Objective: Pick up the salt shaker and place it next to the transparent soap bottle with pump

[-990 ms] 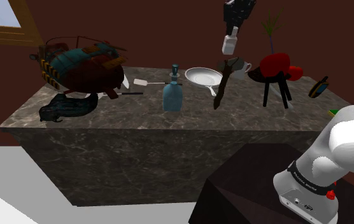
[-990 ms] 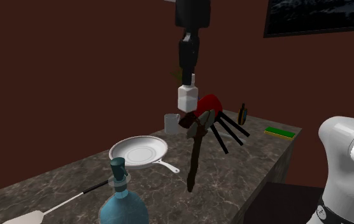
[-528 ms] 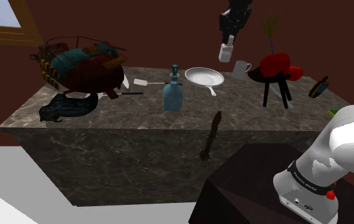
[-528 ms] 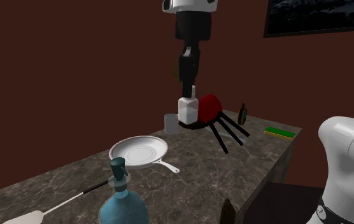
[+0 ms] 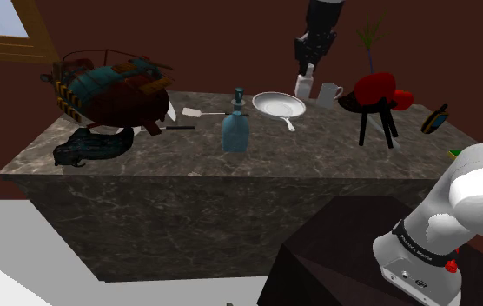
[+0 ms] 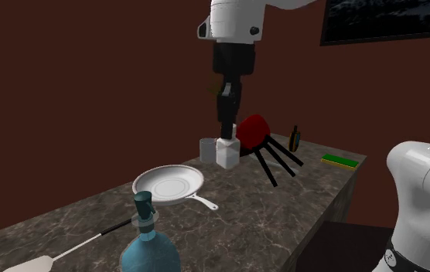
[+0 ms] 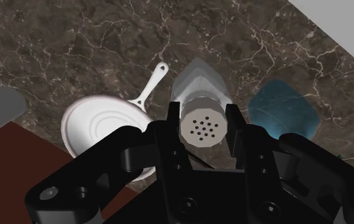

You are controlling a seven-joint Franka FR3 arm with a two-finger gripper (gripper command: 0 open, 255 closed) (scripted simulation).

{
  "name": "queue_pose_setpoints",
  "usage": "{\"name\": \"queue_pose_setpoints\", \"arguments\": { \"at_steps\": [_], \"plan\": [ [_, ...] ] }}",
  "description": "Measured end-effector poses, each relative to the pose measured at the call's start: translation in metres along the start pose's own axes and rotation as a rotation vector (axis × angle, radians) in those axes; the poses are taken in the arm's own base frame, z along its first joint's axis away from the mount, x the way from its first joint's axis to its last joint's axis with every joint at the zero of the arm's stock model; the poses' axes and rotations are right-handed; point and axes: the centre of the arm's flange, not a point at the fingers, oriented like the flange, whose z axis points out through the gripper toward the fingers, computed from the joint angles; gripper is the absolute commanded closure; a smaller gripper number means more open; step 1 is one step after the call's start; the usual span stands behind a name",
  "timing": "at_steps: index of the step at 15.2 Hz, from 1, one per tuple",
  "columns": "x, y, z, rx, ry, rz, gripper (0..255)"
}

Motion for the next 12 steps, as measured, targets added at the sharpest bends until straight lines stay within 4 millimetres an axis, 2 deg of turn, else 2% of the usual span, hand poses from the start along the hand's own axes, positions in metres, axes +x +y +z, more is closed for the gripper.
{"name": "queue_pose_setpoints", "arguments": {
  "at_steps": [12],
  "plan": [
    [-0.005,-0.005,0.062,0.0,0.0,0.0,255]
  ]
}}
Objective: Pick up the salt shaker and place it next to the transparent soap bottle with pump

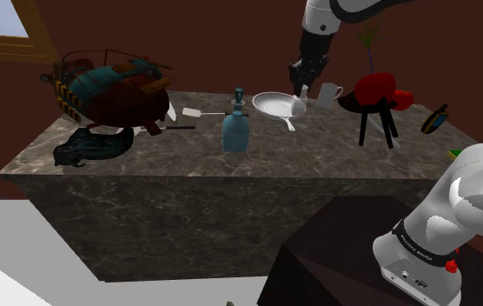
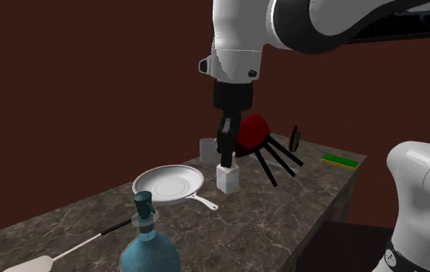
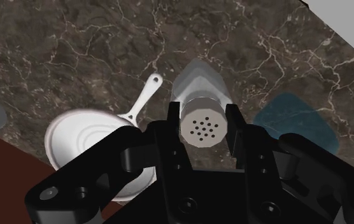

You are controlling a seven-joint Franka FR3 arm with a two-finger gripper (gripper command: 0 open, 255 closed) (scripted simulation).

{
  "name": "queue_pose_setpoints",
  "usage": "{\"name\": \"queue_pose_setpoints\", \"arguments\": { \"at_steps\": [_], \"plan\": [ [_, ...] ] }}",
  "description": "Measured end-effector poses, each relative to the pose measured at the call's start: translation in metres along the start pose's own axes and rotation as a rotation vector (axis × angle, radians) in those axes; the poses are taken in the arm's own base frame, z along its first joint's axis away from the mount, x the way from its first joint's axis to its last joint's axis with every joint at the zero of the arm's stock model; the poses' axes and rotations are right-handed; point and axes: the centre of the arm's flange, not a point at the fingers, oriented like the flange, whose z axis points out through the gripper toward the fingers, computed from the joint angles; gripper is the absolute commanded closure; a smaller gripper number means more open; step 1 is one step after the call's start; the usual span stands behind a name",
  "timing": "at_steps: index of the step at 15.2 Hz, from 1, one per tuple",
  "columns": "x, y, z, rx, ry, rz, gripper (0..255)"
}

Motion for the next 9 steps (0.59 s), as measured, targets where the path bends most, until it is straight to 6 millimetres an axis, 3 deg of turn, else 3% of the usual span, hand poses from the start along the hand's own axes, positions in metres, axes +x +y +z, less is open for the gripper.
{"name": "queue_pose_setpoints", "arguments": {
  "at_steps": [9],
  "plan": [
    [-0.003,-0.005,0.047,0.0,0.0,0.0,255]
  ]
}}
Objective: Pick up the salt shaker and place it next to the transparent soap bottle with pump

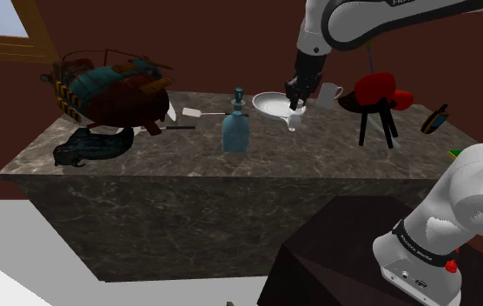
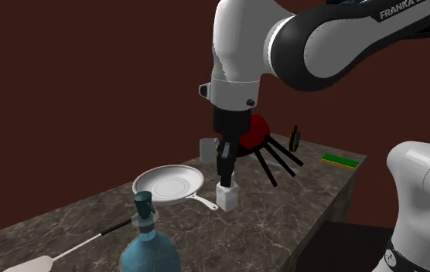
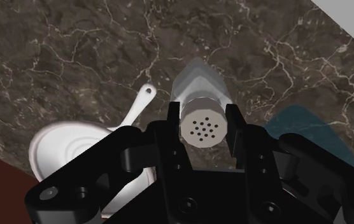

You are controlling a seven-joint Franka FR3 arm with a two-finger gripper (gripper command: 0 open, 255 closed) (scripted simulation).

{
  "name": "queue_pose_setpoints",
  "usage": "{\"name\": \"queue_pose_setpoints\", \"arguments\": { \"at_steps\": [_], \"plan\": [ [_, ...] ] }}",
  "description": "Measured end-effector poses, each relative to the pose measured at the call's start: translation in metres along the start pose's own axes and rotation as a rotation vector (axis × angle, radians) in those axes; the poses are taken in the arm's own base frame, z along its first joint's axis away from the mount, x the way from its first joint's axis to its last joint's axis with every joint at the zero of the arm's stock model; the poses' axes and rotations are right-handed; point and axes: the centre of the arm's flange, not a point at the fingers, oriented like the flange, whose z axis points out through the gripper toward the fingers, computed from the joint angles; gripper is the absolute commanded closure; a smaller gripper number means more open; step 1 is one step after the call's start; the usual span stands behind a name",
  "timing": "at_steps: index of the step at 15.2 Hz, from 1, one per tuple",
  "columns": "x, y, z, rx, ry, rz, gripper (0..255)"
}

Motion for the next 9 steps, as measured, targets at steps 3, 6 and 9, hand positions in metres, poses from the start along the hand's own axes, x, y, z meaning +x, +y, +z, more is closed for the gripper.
{"name": "queue_pose_setpoints", "arguments": {
  "at_steps": [3,6,9],
  "plan": [
    [-0.001,-0.002,0.016,0.0,0.0,0.0,255],
    [-0.004,-0.004,0.033,0.0,0.0,0.0,255],
    [-0.005,-0.005,0.048,0.0,0.0,0.0,255]
  ]
}}
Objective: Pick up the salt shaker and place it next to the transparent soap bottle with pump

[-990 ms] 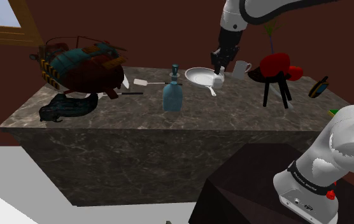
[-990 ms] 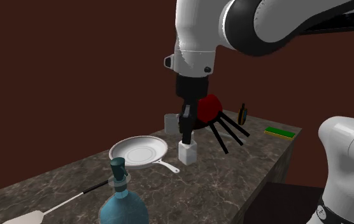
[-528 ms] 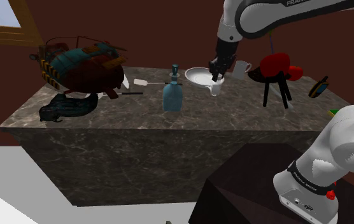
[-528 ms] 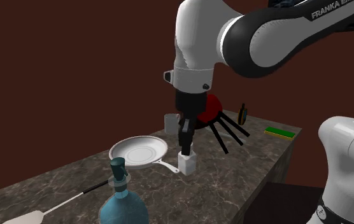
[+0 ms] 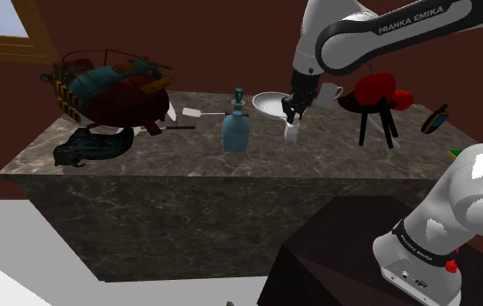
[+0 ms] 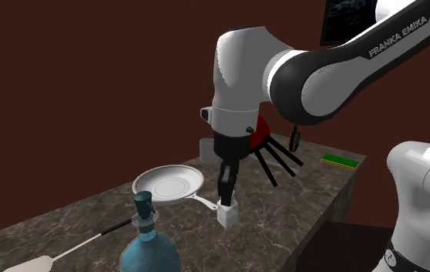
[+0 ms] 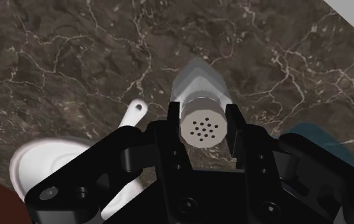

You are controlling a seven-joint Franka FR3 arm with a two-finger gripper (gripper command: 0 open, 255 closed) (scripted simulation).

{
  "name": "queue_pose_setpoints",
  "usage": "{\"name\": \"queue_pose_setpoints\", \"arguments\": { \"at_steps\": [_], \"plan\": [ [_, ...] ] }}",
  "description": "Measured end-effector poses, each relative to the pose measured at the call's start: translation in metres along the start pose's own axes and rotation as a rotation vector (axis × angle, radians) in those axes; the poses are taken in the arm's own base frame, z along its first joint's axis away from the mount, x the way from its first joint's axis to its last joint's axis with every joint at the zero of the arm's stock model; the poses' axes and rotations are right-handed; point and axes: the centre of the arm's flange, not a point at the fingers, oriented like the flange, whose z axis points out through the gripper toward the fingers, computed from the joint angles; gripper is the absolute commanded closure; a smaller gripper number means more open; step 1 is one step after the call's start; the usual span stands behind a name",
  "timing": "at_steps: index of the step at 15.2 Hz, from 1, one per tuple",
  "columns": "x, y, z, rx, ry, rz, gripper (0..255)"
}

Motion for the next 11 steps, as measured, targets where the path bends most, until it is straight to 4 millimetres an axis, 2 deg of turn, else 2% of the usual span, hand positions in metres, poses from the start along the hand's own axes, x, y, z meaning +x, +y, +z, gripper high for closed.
{"name": "queue_pose_setpoints", "arguments": {
  "at_steps": [11],
  "plan": [
    [-0.003,-0.006,0.052,0.0,0.0,0.0,255]
  ]
}}
